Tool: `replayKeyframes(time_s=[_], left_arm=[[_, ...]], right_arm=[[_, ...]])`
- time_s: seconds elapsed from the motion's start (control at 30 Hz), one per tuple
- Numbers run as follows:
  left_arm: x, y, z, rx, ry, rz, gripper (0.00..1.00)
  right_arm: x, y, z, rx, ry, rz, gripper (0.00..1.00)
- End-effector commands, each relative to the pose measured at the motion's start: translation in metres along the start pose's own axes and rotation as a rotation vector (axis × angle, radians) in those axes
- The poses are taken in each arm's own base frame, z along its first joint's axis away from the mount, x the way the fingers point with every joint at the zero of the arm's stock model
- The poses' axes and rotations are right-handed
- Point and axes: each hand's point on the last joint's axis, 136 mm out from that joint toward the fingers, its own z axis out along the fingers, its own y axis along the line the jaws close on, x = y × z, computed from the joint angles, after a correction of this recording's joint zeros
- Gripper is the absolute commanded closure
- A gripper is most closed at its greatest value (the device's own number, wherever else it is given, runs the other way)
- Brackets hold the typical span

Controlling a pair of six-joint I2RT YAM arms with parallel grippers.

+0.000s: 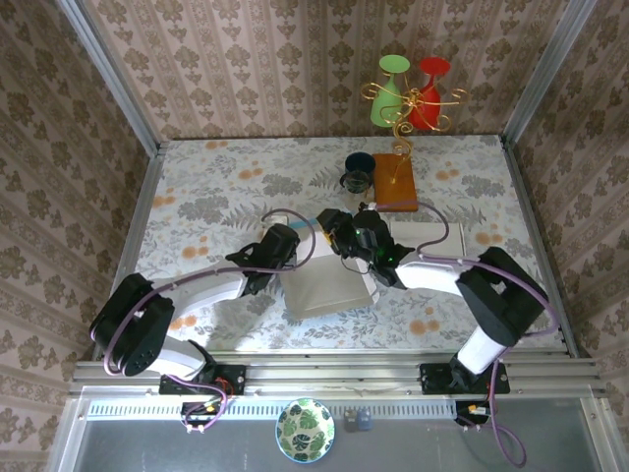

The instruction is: Fold the paper box

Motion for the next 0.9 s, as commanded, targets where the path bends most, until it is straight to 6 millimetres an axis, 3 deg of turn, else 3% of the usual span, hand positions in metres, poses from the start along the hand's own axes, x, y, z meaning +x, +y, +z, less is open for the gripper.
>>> replayKeyframes(time_s=[0.0, 0.17, 0.27, 0.4, 0.57, 0.73, 0.87], left_arm=[[-0.014, 0.006, -0.01, 0.01, 0.003, 0.044, 1.0], [-0.025, 0.01, -0.014, 0.052, 0.013, 0.064, 1.0], [-0.036, 0.01, -0.02, 0.084, -0.002, 0.075, 1.0], [-0.049, 0.005, -0.029, 0.168, -0.03, 0.089, 1.0], [-0.067, -0.009, -0.048, 0.402, -0.102, 0.07, 1.0], [-0.083, -0.011, -0.055, 0.575, -0.107, 0.022, 1.0], [-0.092, -0.013, -0.057, 0.664, -0.089, -0.005, 1.0]], right_arm=[[-0.011, 0.02, -0.022, 0.051, -0.003, -0.079, 0.38], [-0.032, 0.057, -0.054, 0.024, -0.026, -0.169, 0.34], [-0.049, 0.069, -0.074, 0.036, -0.032, -0.269, 0.34], [-0.075, 0.063, -0.097, 0.079, -0.023, -0.368, 0.39], [-0.099, 0.049, -0.124, 0.137, 0.021, -0.476, 0.45], [-0.104, 0.047, -0.137, 0.117, 0.097, -0.54, 0.5], [-0.096, 0.053, -0.14, 0.067, 0.177, -0.618, 0.54]])
